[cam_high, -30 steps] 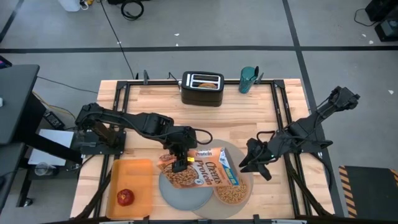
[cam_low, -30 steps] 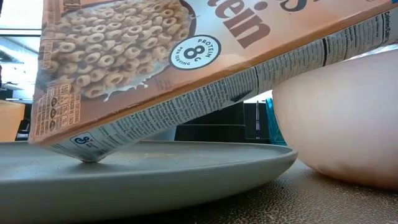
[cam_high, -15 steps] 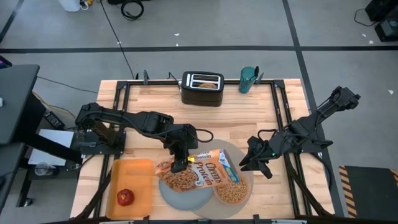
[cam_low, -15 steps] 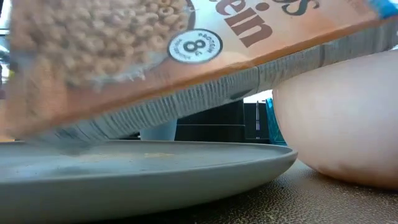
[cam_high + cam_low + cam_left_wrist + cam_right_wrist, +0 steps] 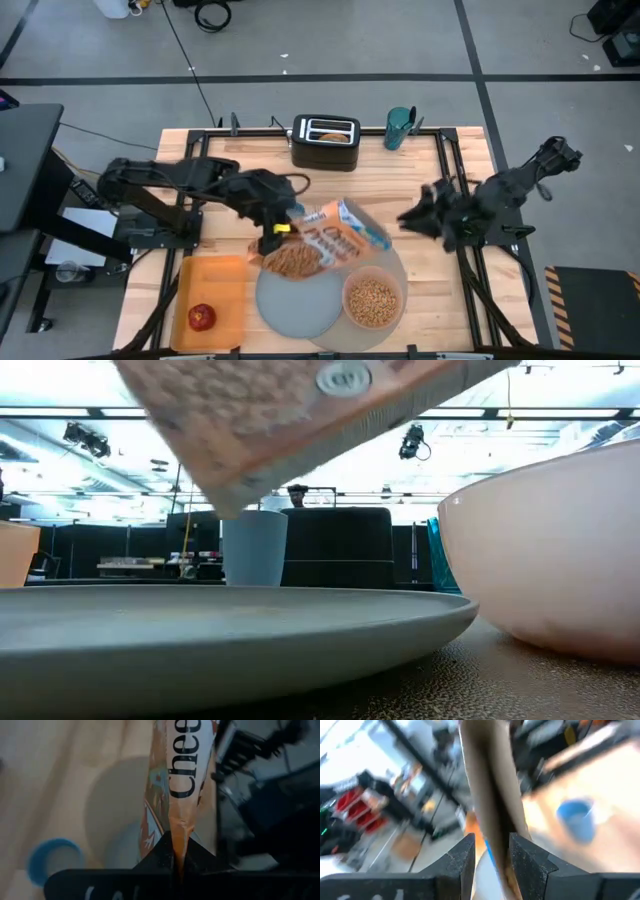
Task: Arrange a breakfast setting
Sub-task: Pour the cereal from the cereal box into the orange bowl
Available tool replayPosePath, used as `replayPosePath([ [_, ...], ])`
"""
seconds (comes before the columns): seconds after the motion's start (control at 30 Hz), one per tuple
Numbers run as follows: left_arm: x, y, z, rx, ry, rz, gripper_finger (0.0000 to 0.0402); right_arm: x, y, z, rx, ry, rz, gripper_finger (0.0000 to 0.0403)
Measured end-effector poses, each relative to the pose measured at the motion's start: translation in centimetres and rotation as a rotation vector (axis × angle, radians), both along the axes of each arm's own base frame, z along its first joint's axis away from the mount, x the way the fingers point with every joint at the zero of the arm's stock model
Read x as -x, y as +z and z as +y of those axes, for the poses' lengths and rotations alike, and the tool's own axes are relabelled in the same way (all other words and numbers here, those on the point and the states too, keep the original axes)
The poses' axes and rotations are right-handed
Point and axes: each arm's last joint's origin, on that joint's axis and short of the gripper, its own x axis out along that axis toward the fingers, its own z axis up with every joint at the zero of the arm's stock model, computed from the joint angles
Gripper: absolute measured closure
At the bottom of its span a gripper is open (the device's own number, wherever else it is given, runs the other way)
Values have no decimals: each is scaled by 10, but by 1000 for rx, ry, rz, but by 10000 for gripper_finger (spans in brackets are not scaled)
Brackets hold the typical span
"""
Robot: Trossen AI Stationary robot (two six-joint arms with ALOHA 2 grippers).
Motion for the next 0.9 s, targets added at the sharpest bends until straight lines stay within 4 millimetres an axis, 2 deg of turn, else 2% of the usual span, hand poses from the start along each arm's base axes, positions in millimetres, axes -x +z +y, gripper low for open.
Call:
replayPosePath([
  [0.2, 7, 6, -4, -68, 66, -38, 395, 27, 18, -20, 65, -112, -152, 275],
  [0.47, 20, 3, -20, -124, 167, -77, 395, 42, 20, -30, 100, -157, -169, 275],
  [0.67, 52, -16, -25, -23, 295, -269, 395, 40, 16, -29, 116, -153, -134, 275],
  [0.77, 70, -17, -18, -26, 386, -392, 395, 40, 15, -29, 98, -154, -125, 275],
  [0.9, 97, -22, -4, -92, 530, -461, 395, 40, 15, -30, 99, -167, -125, 275],
])
